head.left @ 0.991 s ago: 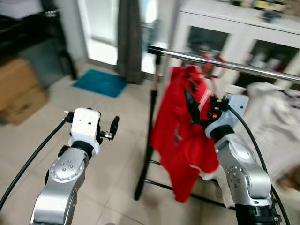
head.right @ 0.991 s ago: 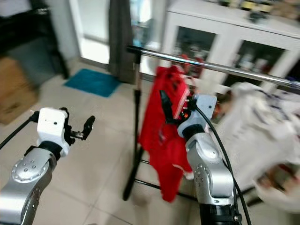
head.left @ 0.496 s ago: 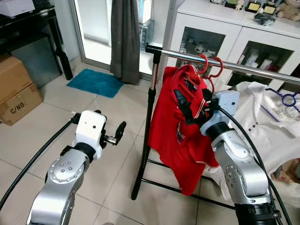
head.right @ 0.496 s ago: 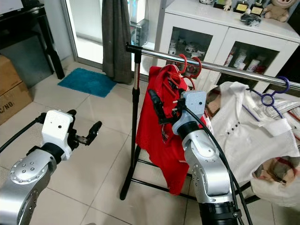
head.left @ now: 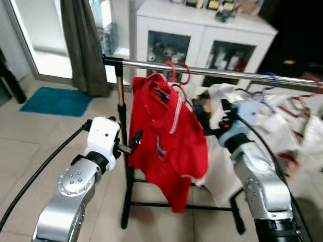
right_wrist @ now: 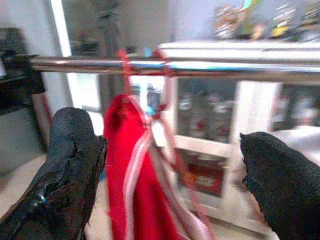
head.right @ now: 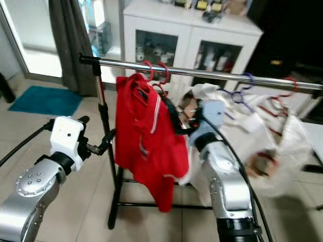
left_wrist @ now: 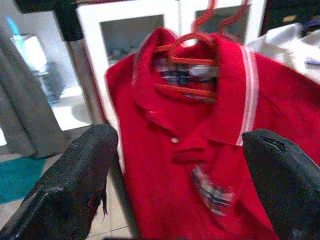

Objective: Hang hanger

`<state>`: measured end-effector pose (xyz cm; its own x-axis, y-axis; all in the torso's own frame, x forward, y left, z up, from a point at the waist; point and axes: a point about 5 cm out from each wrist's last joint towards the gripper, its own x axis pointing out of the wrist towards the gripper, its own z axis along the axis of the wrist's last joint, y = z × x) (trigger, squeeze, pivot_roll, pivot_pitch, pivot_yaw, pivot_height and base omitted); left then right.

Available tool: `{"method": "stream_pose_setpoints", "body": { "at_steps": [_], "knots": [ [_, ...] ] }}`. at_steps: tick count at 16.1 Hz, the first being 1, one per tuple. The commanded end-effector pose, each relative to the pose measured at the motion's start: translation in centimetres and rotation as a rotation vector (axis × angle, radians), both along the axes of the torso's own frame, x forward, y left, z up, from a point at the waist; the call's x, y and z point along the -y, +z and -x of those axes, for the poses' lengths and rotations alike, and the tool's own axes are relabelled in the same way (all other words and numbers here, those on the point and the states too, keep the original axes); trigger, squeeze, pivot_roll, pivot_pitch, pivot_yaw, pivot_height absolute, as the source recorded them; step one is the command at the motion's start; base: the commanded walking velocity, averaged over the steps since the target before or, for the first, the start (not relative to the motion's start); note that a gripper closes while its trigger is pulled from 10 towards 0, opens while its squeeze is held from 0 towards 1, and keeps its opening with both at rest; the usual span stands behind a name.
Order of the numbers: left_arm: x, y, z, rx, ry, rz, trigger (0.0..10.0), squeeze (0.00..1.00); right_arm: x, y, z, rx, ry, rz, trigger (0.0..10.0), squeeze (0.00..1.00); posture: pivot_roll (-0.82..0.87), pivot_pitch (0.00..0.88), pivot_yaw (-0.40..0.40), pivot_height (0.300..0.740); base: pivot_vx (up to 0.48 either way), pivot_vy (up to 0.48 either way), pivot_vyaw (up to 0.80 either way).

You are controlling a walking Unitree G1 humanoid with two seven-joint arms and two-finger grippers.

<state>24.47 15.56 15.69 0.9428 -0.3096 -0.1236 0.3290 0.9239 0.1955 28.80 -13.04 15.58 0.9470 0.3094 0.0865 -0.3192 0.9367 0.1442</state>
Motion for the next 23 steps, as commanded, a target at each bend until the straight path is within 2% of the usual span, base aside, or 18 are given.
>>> {"method": "stream_pose_setpoints", "body": {
  "at_steps": [1,2,4,6,7,8,11,15,20,23],
  "knots": [
    [-0.3,0.1,-0.1,0.001,0.007,-0.014,10.0,0.0,-0.9,0.2,0.0,0.009,0.048,-0.016,10.0,0.0,0.02,0.0,-0.064,0.74,0.394,0.0,0.0],
    [-0.3,0.1,-0.2,0.001,0.002,-0.017,10.0,0.0,-0.9,0.2,0.0,0.011,0.048,-0.004,10.0,0.0,0.02,0.0,-0.064,0.74,0.394,0.0,0.0],
    [0.1,0.1,0.0,-0.001,-0.021,-0.029,10.0,0.0,-1.5,0.4,0.3,0.034,0.113,0.079,10.0,0.0,0.02,0.0,-0.064,0.74,0.367,0.0,0.8],
    [0.1,0.0,0.2,-0.004,-0.027,-0.037,10.0,0.0,-1.7,0.3,0.7,0.033,0.172,0.067,10.0,0.0,0.02,0.0,-0.065,0.74,0.328,0.0,0.8],
    [0.1,0.1,0.3,-0.001,-0.029,-0.037,10.0,0.0,-1.6,0.4,1.1,0.022,0.212,0.022,10.0,0.0,0.03,0.0,-0.07,0.74,0.0,0.0,0.0],
    [0.1,0.1,0.4,0.001,-0.03,-0.034,10.0,0.0,-1.6,0.5,1.1,0.025,0.22,0.024,10.0,0.0,0.03,0.0,-0.07,0.74,0.0,0.0,0.0],
    [0.4,0.0,0.8,-0.01,-0.052,-0.035,10.0,0.0,-0.8,0.6,1.6,0.02,0.222,0.061,10.0,0.0,0.03,0.0,-0.074,0.74,0.0,0.0,0.0],
    [0.6,-0.3,1.0,-0.034,-0.102,-0.052,10.0,0.0,0.8,0.2,2.5,-0.055,0.193,0.171,10.0,0.0,0.01,0.0,-0.065,0.74,0.0,0.0,0.0],
    [0.4,-0.9,1.7,-0.101,-0.192,-0.077,10.0,0.0,0.7,0.9,1.5,-0.179,0.166,0.219,10.0,0.0,-0.01,0.0,-0.068,0.74,0.0,0.0,0.0],
    [1.0,-1.2,2.8,-0.144,-0.3,-0.098,10.0,0.0,0.7,2.0,0.5,-0.169,0.164,0.276,10.0,0.0,-0.01,0.0,-0.079,0.74,0.0,0.0,0.0]
  ]
}}
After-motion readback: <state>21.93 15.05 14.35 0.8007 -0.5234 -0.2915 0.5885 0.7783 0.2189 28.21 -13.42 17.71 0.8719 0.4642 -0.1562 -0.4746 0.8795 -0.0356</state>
